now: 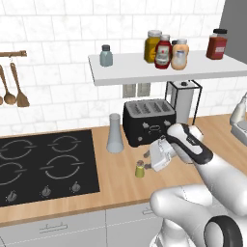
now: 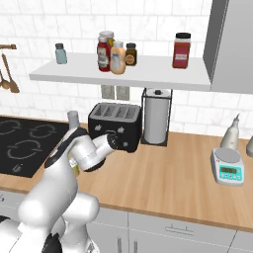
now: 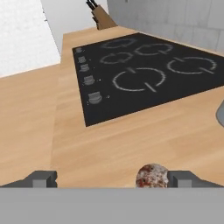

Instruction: Put the shaker and condiment bottle from the counter next to their counterparts in the cabinet.

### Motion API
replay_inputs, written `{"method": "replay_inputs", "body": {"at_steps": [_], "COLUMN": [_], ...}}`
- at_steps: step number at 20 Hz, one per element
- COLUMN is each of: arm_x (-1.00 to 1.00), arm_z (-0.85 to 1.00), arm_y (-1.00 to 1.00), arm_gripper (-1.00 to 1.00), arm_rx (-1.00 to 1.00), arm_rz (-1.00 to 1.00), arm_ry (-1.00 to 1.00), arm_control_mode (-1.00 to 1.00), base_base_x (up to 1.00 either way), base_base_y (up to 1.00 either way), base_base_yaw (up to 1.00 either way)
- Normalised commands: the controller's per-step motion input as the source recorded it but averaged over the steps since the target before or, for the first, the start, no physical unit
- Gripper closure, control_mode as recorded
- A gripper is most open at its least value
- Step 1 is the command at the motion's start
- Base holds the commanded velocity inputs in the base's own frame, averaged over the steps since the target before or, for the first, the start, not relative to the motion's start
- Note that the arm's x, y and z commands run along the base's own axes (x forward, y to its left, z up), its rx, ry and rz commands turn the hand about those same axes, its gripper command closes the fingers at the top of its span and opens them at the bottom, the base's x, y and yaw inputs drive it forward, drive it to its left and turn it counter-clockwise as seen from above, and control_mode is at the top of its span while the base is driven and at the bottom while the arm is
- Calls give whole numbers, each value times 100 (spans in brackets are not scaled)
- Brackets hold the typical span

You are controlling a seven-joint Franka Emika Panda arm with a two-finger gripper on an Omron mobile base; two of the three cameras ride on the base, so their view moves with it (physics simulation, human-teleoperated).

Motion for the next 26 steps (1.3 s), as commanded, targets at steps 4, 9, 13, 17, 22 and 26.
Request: {"method": "replay_inputs", "body": {"at_steps": [4, 9, 13, 17, 22, 26], "arm_x": [0, -2, -3, -2, 0, 0], "arm_z": [-25, -27, -27, -31, -31, -24], "arm_y": [10, 15, 7, 0, 0, 0], "arm_gripper": [-100, -100, -100, -100, -100, -100], "arm_rx": [-2, -3, -1, 0, 0, 0], "arm_rz": [0, 0, 0, 0, 0, 0], "arm_ry": [0, -1, -3, -6, -7, -7], "arm_control_mode": [-100, -100, -100, -100, -100, -100], "base_base_x": [0, 0, 0, 0, 0, 0], "base_base_y": [0, 0, 0, 0, 0, 0], "base_base_yaw": [0, 0, 0, 0, 0, 0]}}
